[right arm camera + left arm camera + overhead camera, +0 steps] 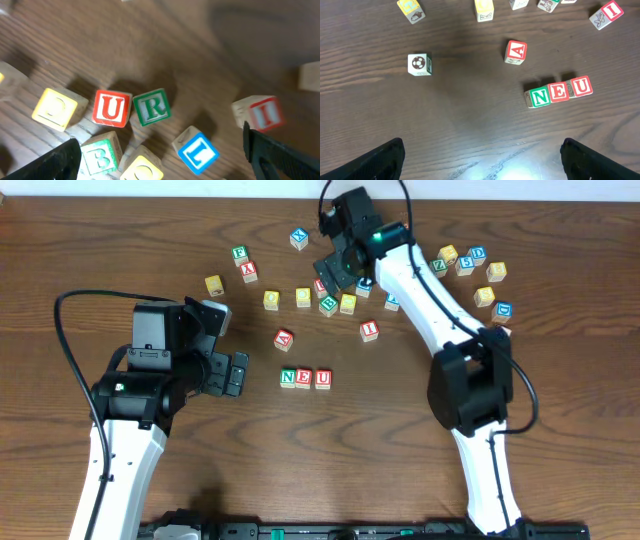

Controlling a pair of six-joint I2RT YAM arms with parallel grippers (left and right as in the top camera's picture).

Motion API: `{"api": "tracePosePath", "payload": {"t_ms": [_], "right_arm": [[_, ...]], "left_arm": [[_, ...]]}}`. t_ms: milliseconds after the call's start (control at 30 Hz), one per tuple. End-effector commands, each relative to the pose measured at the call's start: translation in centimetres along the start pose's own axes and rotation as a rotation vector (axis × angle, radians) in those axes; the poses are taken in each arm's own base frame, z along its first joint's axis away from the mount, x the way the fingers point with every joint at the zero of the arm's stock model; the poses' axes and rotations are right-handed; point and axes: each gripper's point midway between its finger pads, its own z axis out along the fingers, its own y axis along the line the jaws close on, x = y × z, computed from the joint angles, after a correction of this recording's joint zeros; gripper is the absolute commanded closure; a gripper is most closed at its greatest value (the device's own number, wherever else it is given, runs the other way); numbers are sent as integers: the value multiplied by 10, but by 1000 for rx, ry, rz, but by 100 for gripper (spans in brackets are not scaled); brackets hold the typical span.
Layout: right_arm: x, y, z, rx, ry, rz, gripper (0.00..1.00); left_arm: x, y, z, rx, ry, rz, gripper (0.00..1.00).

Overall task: Spell out NEURIPS
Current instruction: 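Lower the right gripper and grasp the green R block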

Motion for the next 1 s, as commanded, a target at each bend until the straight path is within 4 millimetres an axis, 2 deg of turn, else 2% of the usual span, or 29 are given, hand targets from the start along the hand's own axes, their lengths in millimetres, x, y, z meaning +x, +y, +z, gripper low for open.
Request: {"api": "tracePosePath", "payload": {"t_ms": [0,167,267,433,600,967], "right_arm": [[-6,-8,-7,-8,-23,31,1],[-9,-22,-7,-3,-43,53,1],[-9,-25,-7,0,-42,57,5],[-4,-24,5,-2,-29,58,2],[7,-23,27,-7,7,59,1],[9,-22,30,-8,12,57,5]], "left_arm": [[-9,4,-7,-17,-23,6,2],[-9,4,-7,-17,-23,6,2],[-9,4,-7,-17,-23,6,2],[-9,4,-7,-17,-23,6,2],[-9,4,-7,-17,-23,6,2],[-9,4,-7,-17,-23,6,2]]}}
